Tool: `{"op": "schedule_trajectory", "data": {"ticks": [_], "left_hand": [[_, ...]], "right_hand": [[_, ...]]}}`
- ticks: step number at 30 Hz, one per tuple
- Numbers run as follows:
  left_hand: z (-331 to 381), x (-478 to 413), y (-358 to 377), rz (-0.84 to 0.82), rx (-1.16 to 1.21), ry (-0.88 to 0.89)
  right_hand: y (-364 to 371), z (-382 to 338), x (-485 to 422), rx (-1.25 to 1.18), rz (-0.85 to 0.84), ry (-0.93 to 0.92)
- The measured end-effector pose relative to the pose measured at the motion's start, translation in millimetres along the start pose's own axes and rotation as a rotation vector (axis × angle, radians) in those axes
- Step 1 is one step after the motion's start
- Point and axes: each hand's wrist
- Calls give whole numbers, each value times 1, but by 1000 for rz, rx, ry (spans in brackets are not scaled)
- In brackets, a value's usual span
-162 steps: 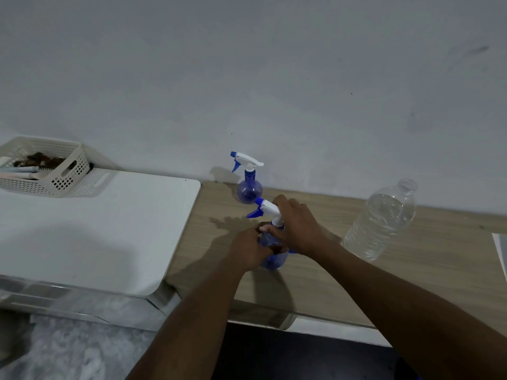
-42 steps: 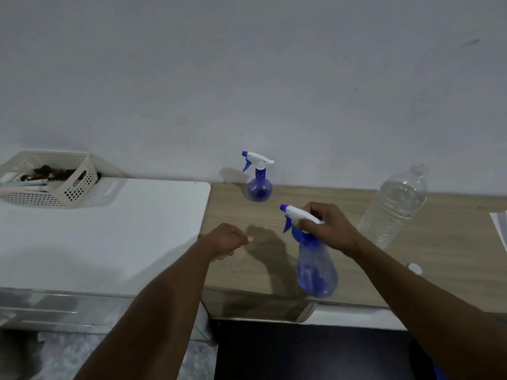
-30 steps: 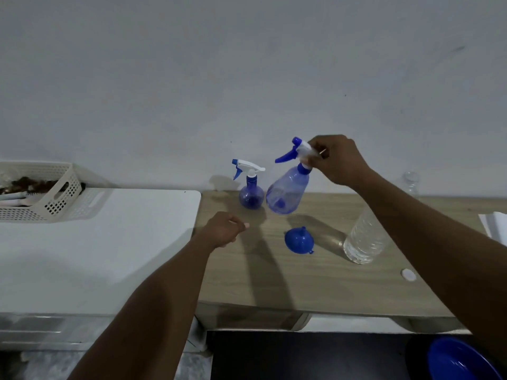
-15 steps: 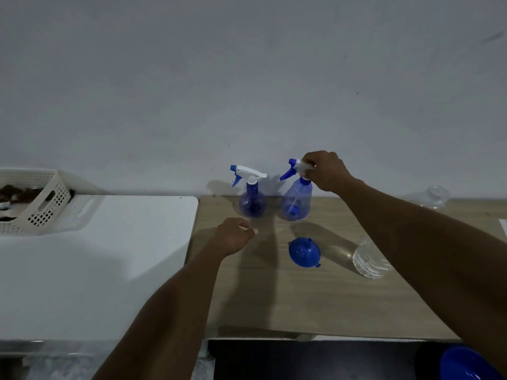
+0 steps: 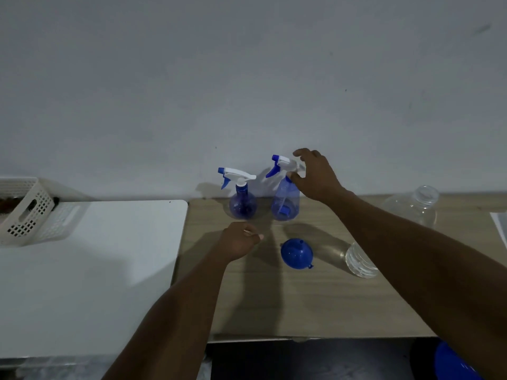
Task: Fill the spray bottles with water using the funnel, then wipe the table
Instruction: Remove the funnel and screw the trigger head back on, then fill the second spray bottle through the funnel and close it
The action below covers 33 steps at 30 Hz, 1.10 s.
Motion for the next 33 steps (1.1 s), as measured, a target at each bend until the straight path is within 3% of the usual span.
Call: {"op": "schedule_trajectory", "data": {"ticks": [7,18,24,30,33], "left_hand": [[25,11,27,19,-45,88],[49,47,78,33,-154,211],[42,52,62,103,-145,185],[29,39,7,294,-210,158],[32,25,-22,310,-233,176]], "right_hand": [[-3,6,83,-62,266,-19],[12,60,203,-28,-3,74],[1,44,185,-55,-22,66],[10,-21,115,-82,-55,-82],[22,-58,71,-74,-106,-122]]}}
Point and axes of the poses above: each hand's wrist, its own x-axis away from the middle knuckle, its own y-axis out of the palm, z = x × y, and after that the axes turned 2 degrees about -z, right-handed
